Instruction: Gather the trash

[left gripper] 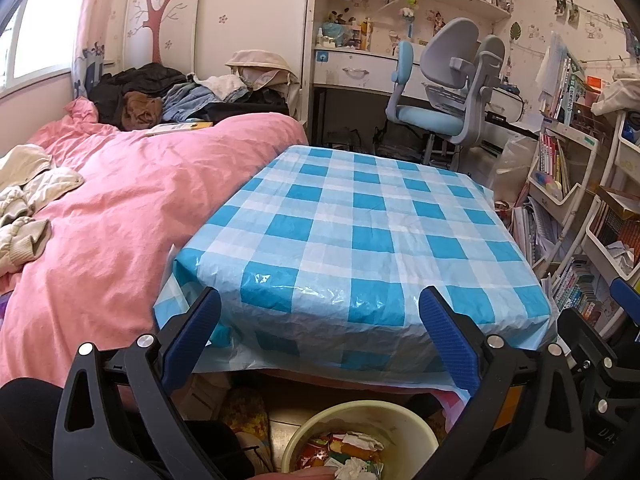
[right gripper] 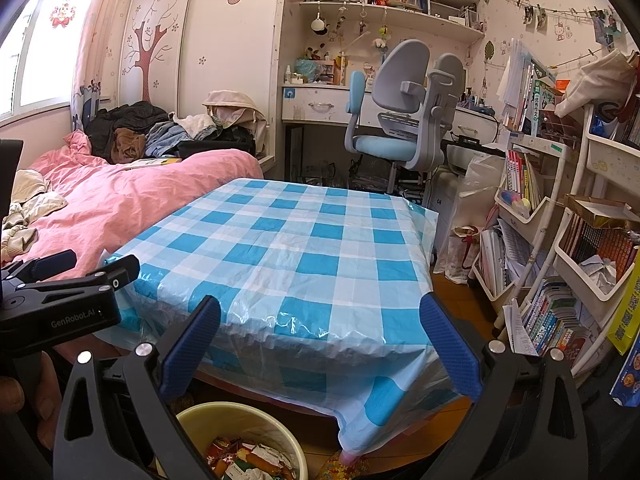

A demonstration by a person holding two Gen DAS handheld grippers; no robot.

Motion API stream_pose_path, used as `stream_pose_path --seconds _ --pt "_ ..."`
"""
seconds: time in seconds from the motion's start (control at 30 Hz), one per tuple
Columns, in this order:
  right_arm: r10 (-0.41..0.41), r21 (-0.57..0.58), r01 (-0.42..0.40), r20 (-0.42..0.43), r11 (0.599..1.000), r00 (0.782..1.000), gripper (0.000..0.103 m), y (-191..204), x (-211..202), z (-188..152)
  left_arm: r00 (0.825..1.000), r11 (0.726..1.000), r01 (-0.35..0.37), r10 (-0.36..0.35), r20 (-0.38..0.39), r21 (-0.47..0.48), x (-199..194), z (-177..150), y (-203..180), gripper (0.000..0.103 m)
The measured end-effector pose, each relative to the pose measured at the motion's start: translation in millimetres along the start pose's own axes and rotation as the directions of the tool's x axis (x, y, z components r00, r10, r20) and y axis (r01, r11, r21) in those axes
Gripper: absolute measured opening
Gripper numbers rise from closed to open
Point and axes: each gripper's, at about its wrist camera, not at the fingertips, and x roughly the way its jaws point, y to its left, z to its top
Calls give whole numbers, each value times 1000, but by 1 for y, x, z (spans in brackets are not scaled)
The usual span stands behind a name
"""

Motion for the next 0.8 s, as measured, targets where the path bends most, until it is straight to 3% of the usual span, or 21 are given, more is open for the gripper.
stream_pose_path --seconds 0.23,0.37,0.47,0.6,0.8 --pt "1 1 -1 0 1000 1000 95 0 0 0 1000 1000 10 -10 -16 -19 3 0 4 96" --pt "1 2 -1 0 1000 1000 95 0 0 0 998 997 65 -66 -15 -48 4 -1 9 96" --pt "3 5 -3 -1 1000 1000 95 -1 0 0 995 996 94 -94 -22 -10 3 -1 3 95" --pt "7 17 -7 -3 1000 1000 95 2 2 -2 1000 998 12 -12 2 65 0 1 -6 95" --pt "16 34 -16 -18 999 1000 95 2 7 -2 997 998 -32 36 -73 49 14 4 -1 96"
